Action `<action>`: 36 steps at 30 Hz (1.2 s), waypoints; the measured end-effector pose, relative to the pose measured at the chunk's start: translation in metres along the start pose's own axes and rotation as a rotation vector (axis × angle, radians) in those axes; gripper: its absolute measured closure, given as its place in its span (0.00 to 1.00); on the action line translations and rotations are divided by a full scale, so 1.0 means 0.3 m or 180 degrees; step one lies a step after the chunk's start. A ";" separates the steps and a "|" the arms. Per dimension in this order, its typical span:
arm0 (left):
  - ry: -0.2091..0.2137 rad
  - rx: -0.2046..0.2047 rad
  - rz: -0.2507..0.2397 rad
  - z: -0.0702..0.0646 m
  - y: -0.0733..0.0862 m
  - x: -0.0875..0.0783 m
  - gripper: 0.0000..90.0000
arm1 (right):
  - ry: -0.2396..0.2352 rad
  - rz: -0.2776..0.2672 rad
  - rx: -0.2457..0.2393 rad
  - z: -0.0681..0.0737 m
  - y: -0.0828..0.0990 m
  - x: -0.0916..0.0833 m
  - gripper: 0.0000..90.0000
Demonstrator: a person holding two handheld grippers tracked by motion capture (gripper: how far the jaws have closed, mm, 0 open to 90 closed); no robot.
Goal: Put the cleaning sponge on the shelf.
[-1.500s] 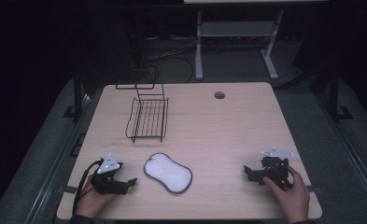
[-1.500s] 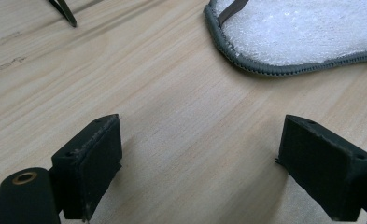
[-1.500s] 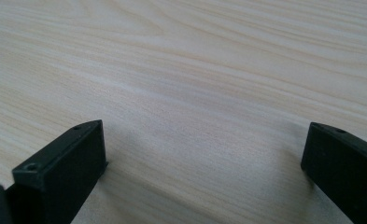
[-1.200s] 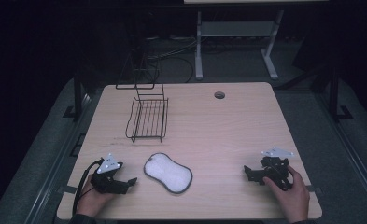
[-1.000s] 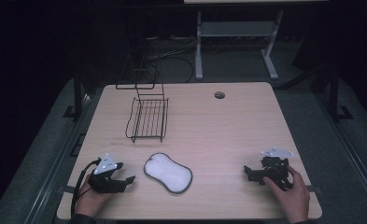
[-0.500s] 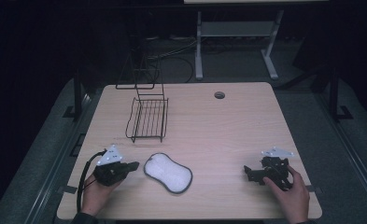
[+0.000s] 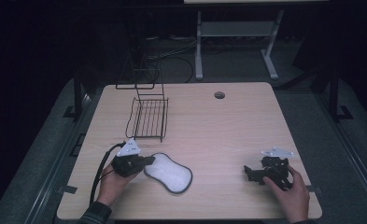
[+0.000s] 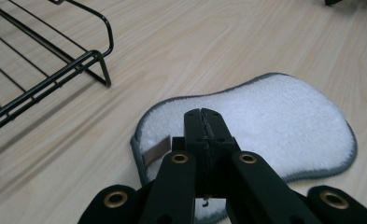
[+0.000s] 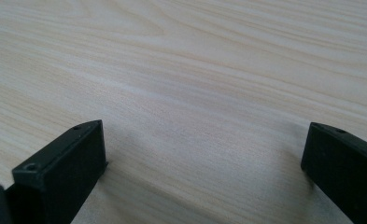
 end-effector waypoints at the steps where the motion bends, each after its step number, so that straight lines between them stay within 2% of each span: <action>1: 0.0006 0.0018 0.0024 0.003 -0.006 0.017 1.00 | -0.0001 -0.0001 0.0000 0.000 0.000 0.000 0.00; 5: 0.0007 0.0072 0.0096 0.006 -0.011 0.044 1.00 | -0.0002 -0.0002 -0.0003 0.000 0.000 0.000 0.00; 7: 0.0019 0.0110 0.0201 0.004 -0.002 0.062 1.00 | -0.0002 -0.0002 -0.0003 0.000 -0.001 0.001 0.00; 14: 0.0037 0.0089 0.0325 0.012 0.029 0.067 1.00 | -0.0002 -0.0001 -0.0002 0.000 0.000 0.000 0.00; 23: 0.0063 0.0045 0.0359 0.002 0.054 0.033 1.00 | -0.0002 -0.0002 -0.0003 0.000 -0.001 0.001 0.00; 36: 0.0054 -0.0145 0.0368 -0.022 0.122 -0.055 1.00 | -0.0001 -0.0003 -0.0005 0.000 -0.001 0.001 0.00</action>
Point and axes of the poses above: each handheld gripper's, and its own axes: x roughly forward along the jaws, y roughly out of its underside, z roughly to its left, the point moved 6 cm from there along x, roughly forward along the jaws, and after that the axes turned 10 degrees about x, right-handed, at the moved point
